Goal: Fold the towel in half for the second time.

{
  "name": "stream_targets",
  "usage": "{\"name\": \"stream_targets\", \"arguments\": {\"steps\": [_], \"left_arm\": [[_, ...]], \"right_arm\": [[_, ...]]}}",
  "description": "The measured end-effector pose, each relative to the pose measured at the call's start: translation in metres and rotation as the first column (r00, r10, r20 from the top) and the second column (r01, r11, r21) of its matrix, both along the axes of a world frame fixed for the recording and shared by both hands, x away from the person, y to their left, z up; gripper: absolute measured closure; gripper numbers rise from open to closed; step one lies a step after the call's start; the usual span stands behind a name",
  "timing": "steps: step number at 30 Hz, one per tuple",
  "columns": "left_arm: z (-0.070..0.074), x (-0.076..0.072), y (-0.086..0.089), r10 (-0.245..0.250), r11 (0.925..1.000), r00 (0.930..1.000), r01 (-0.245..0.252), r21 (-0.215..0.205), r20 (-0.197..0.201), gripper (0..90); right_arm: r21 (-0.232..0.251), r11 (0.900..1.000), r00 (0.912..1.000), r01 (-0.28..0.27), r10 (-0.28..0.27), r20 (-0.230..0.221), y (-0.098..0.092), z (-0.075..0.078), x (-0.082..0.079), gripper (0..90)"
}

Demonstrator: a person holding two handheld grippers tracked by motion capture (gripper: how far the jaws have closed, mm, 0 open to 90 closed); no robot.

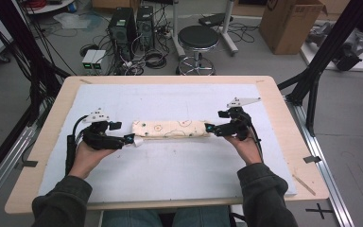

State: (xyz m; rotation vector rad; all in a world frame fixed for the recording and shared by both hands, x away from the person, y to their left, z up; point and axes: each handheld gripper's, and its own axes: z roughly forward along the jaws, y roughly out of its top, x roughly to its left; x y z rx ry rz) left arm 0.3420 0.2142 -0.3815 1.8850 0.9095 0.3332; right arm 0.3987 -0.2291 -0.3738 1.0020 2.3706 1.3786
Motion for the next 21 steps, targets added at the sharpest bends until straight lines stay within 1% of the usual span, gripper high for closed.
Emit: {"name": "stream_targets", "arguments": {"steps": [2,3,5,7,11,13,16,21], "left_arm": [[0.000,-0.002,0.000,0.005,1.0000,1.0000,-0.005,-0.004,0.002,20.4],[0.001,-0.002,0.001,0.004,1.0000,1.0000,-0.004,0.003,0.003,20.2],[0.000,-0.004,0.002,0.005,1.0000,1.0000,-0.005,0.002,0.006,20.1],[0.000,-0.006,0.004,0.008,0.9999,0.9999,-0.008,-0.006,0.008,19.8],[-0.003,-0.010,0.006,0.016,0.9999,0.9999,-0.016,-0.004,0.003,19.3],[-0.004,-0.012,0.008,0.016,0.9998,0.9999,-0.016,-0.009,0.000,19.1],[-0.005,-0.015,0.009,0.016,0.9999,0.9999,-0.016,-0.004,0.005,19.1],[-0.007,-0.020,0.012,0.022,0.9998,0.9998,-0.022,0.004,0.005,19.0]], "right_arm": [[0.003,1.000,1.0000,0.000,0.000,-0.002,-0.001,0.000,-0.002,12.4],[0.005,1.000,1.0000,0.000,0.000,-0.005,-0.001,-0.001,-0.003,12.4],[0.004,1.000,1.0000,0.000,0.000,-0.007,-0.002,-0.002,-0.005,12.4],[-0.006,1.000,0.9999,-0.005,0.005,-0.012,-0.002,-0.001,-0.006,12.3],[-0.003,1.000,1.0000,-0.006,0.006,0.007,-0.004,0.000,-0.011,12.4],[-0.002,1.000,0.9999,-0.010,0.010,0.004,-0.004,-0.001,-0.013,12.3],[-0.002,1.000,0.9998,-0.015,0.015,0.011,-0.005,-0.002,-0.015,12.3],[-0.004,1.000,0.9999,-0.014,0.014,-0.002,-0.008,-0.007,-0.019,12.4]]}}
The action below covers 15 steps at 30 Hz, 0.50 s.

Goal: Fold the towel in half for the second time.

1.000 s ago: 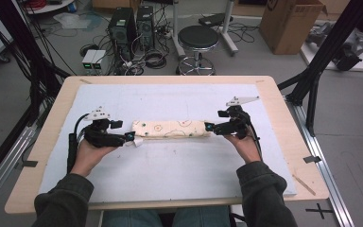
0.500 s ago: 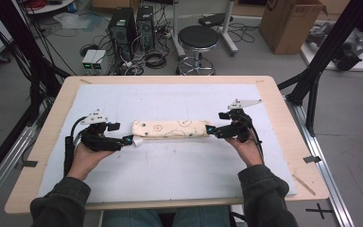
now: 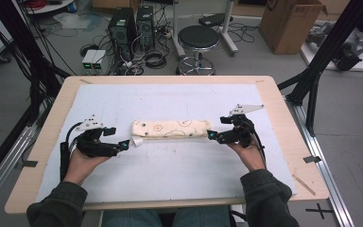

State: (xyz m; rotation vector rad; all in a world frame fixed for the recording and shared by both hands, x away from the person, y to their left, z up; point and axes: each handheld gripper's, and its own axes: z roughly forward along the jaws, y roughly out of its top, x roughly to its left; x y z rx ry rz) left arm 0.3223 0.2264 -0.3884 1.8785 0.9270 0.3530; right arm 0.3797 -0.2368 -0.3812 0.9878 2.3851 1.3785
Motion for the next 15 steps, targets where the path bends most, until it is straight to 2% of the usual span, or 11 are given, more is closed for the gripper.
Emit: {"name": "stream_targets", "arguments": {"steps": [2,15], "left_arm": [[-0.001,-0.002,0.001,0.004,1.0000,1.0000,-0.004,-0.008,-0.001,19.0],[-0.009,-0.011,0.005,0.008,0.9999,0.9999,-0.008,0.006,-0.006,18.9]], "right_arm": [[0.005,1.000,1.0000,0.007,-0.007,-0.003,-0.002,-0.002,-0.002,12.3],[0.005,1.000,0.9999,0.013,-0.013,-0.007,-0.011,-0.012,-0.015,12.3]]}}
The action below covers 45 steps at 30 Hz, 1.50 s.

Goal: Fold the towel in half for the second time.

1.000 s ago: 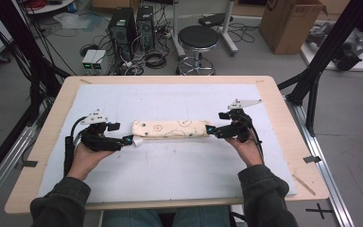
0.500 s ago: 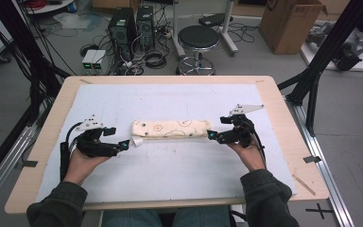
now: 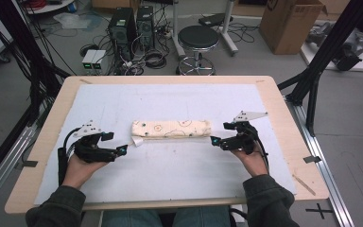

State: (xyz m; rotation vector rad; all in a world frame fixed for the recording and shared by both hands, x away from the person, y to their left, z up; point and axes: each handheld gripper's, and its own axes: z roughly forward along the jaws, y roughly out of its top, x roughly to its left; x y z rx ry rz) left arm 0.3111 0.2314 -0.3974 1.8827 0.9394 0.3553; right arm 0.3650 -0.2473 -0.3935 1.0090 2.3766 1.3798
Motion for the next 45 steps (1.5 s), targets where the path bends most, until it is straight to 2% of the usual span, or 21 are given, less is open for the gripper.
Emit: {"name": "stream_targets", "arguments": {"steps": [12,18,22,28,34,45], "left_arm": [[-0.001,-0.011,-0.001,-0.014,0.9998,0.9999,0.014,0.014,0.006,18.9],[-0.008,-0.019,0.001,-0.014,0.9998,0.9999,0.014,0.015,0.004,18.9],[-0.011,-0.022,0.003,-0.006,0.9998,1.0000,0.006,0.018,-0.002,18.9],[-0.014,-0.027,0.006,-0.007,0.9997,1.0000,0.007,0.024,-0.003,18.9],[-0.016,-0.034,0.008,-0.012,0.9995,0.9999,0.012,0.028,-0.002,18.9],[-0.020,-0.045,0.011,-0.004,0.9993,1.0000,0.004,0.036,0.002,18.9]], "right_arm": [[0.006,1.000,1.0000,0.008,-0.008,0.001,-0.011,-0.005,-0.014,12.3],[0.012,1.000,0.9999,0.015,-0.015,0.005,-0.018,-0.007,-0.022,12.3],[0.005,1.000,0.9996,0.028,-0.028,0.008,-0.023,-0.012,-0.025,12.3],[-0.017,1.000,0.9997,0.018,-0.018,-0.015,-0.024,-0.018,-0.031,12.3],[-0.026,1.000,0.9998,0.015,-0.015,-0.012,-0.025,-0.021,-0.036,12.3],[-0.011,1.000,0.9996,0.029,-0.029,-0.005,-0.036,-0.021,-0.049,12.3]]}}
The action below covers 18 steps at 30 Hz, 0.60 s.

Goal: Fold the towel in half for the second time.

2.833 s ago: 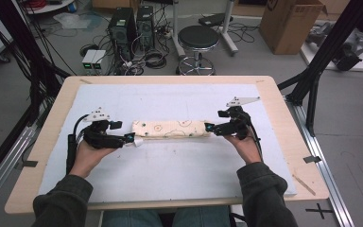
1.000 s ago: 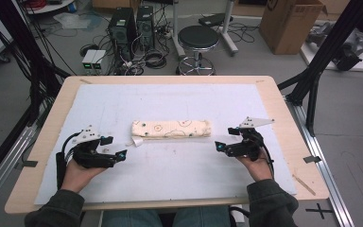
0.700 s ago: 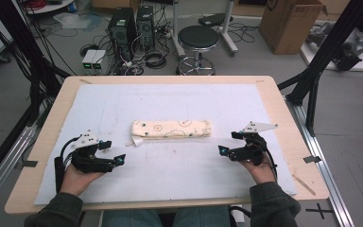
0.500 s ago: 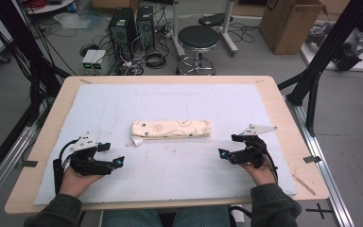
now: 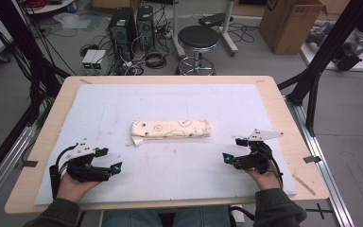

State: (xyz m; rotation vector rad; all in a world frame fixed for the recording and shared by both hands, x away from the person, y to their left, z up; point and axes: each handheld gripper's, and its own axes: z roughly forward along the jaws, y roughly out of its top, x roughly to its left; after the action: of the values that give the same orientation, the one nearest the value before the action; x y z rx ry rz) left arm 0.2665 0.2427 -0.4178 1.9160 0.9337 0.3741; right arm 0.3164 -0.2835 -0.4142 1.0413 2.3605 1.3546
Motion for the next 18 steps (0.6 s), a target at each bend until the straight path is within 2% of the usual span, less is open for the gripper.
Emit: {"name": "stream_targets", "arguments": {"steps": [8,18], "left_arm": [[-0.001,-0.009,0.003,0.002,0.9998,1.0000,-0.002,0.021,0.005,18.8],[-0.002,-0.017,0.008,0.017,0.9998,0.9998,-0.017,0.008,0.006,18.9]], "right_arm": [[0.007,1.000,0.9999,0.015,-0.015,0.001,-0.007,-0.002,-0.008,12.2],[0.001,1.000,0.9999,0.016,-0.016,0.003,-0.010,-0.004,-0.018,12.2]]}}
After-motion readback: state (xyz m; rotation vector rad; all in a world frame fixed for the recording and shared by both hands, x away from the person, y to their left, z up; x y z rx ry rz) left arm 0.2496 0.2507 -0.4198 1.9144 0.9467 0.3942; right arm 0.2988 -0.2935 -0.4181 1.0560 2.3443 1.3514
